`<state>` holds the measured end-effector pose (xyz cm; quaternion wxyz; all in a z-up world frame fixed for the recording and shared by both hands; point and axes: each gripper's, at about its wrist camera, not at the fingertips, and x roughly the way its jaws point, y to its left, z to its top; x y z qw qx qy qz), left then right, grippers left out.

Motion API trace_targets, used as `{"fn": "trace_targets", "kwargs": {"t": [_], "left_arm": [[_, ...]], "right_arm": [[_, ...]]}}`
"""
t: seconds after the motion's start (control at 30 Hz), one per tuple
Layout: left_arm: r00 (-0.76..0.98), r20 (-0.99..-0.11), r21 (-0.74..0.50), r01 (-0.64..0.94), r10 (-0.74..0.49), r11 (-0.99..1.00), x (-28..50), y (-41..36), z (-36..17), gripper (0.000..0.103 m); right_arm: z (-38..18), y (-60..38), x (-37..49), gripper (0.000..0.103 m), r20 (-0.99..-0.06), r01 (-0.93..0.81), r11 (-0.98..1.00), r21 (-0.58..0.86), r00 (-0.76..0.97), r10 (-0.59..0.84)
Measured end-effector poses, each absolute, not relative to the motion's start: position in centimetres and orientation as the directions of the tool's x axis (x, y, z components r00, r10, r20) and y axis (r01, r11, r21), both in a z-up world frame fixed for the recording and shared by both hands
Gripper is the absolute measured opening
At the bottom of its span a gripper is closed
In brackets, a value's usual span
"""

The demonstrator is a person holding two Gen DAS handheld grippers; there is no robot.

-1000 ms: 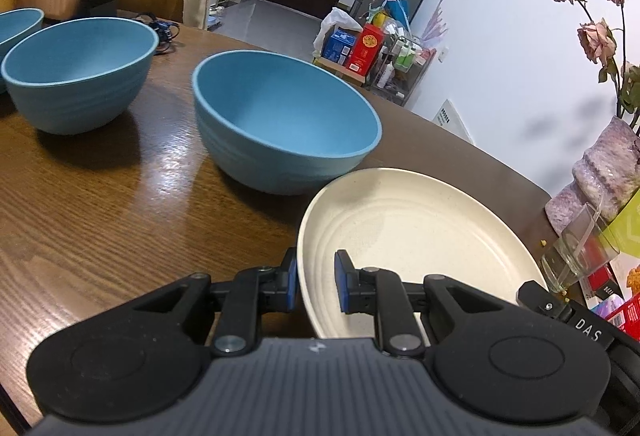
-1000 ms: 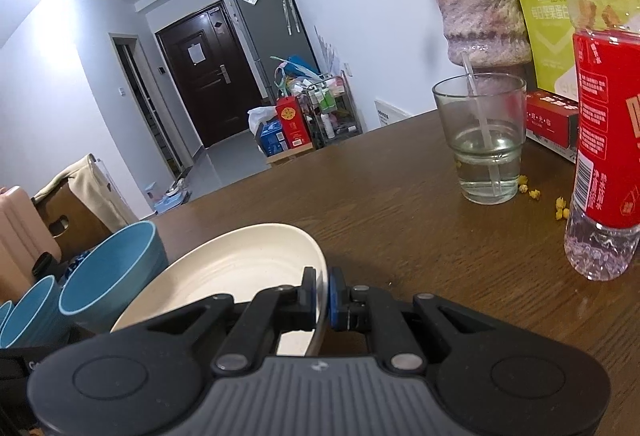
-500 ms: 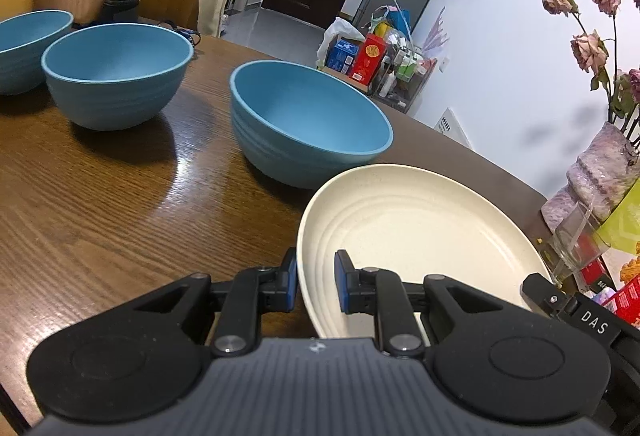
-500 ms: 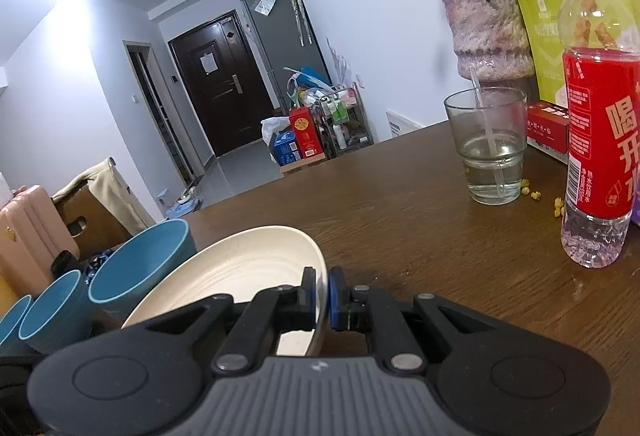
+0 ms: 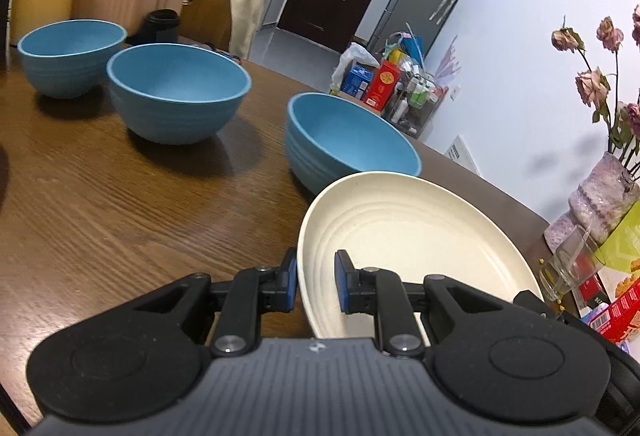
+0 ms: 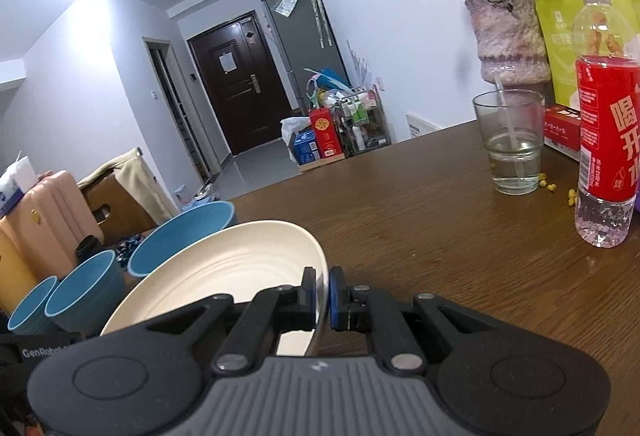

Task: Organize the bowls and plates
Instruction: 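Carry the cream plate with both tools toward the stacked cream plates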

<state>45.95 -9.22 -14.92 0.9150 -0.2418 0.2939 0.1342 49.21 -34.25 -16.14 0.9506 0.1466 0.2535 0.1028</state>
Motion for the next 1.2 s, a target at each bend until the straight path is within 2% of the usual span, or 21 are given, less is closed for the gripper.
{"fn": "trace_targets", "kwargs": {"t": [0.5, 1.2], "left_arm": [[0.775, -0.612, -0.367, -0.455, 0.158, 0.811, 42.9, -5.6, -15.1, 0.019], [0.730, -0.606, -0.333, -0.594, 0.317, 0.732, 36.7, 3.0, -14.3, 0.019]], "right_arm": [[-16.2, -29.8, 47.5, 0.007, -0.455, -0.182, 0.928, 0.324, 0.830, 0.321], [-16.0, -20.1, 45.0, 0.007, -0.449, -0.337, 0.875, 0.348, 0.759, 0.471]]}}
